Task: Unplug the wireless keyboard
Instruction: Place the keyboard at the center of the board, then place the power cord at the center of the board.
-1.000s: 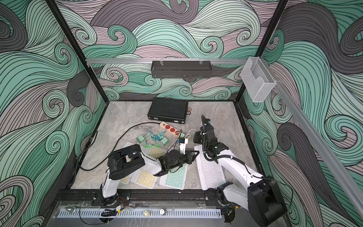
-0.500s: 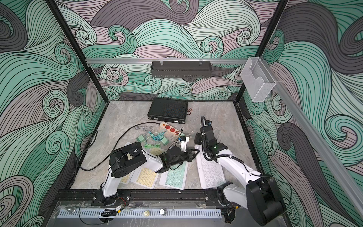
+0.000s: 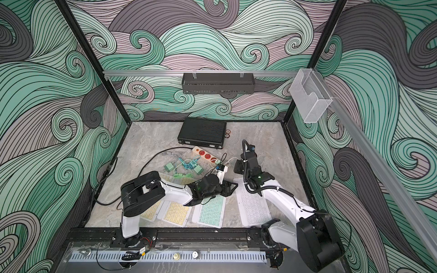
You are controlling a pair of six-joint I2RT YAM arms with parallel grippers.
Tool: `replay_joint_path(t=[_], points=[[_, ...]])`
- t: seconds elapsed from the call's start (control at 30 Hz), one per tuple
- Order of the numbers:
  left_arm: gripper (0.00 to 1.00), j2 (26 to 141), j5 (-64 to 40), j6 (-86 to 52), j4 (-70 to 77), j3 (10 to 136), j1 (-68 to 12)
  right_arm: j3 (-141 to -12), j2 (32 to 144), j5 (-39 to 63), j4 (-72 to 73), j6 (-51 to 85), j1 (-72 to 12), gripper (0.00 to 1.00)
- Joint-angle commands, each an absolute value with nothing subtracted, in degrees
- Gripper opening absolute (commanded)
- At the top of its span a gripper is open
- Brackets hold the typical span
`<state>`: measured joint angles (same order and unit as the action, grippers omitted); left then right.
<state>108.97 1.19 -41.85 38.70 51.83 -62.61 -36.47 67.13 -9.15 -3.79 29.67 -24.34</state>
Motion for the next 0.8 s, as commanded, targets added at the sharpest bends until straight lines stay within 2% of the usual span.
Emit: replay_joint_path(t=[0.0,0.13,0.27,0.33,0.43,0.5,0.63,0.77], points=[[0.54,102.95,3.84,-36.06,30.45,54.02,-61.96,-36.97,66.20,-10.29,-3.65,30.84,-23.91,0.07],[0.54,96.21,6.84,-32.85,22.85,54.16,-61.89,-36.75,66.20,-9.70,-3.50,30.94,-23.90,0.08],[0.54,87.77,14.59,-29.87,14.22,53.90,-61.52,-36.65,66.56,-9.11,-3.34,31.12,-23.86,0.08],[0.60,83.69,17.96,-28.34,11.47,53.75,-60.21,-36.80,67.17,-8.77,-3.57,31.20,-23.87,0.13],[0.66,79.62,16.32,-27.92,4.91,56.19,-55.02,-37.30,68.09,-8.79,-4.19,31.02,-23.95,0.21],[0.67,79.99,14.22,-27.72,1.14,58.28,-50.49,-37.10,68.30,-8.72,-3.97,30.68,-23.93,0.27],[0.68,85.93,13.13,-28.19,-5.54,63.13,-41.67,-36.29,67.06,-6.33,-2.05,28.68,-23.99,0.31],[0.62,92.49,4.01,-28.83,-3.99,65.36,-35.43,-33.25,64.07,-4.86,2.46,25.33,-23.99,0.44]])
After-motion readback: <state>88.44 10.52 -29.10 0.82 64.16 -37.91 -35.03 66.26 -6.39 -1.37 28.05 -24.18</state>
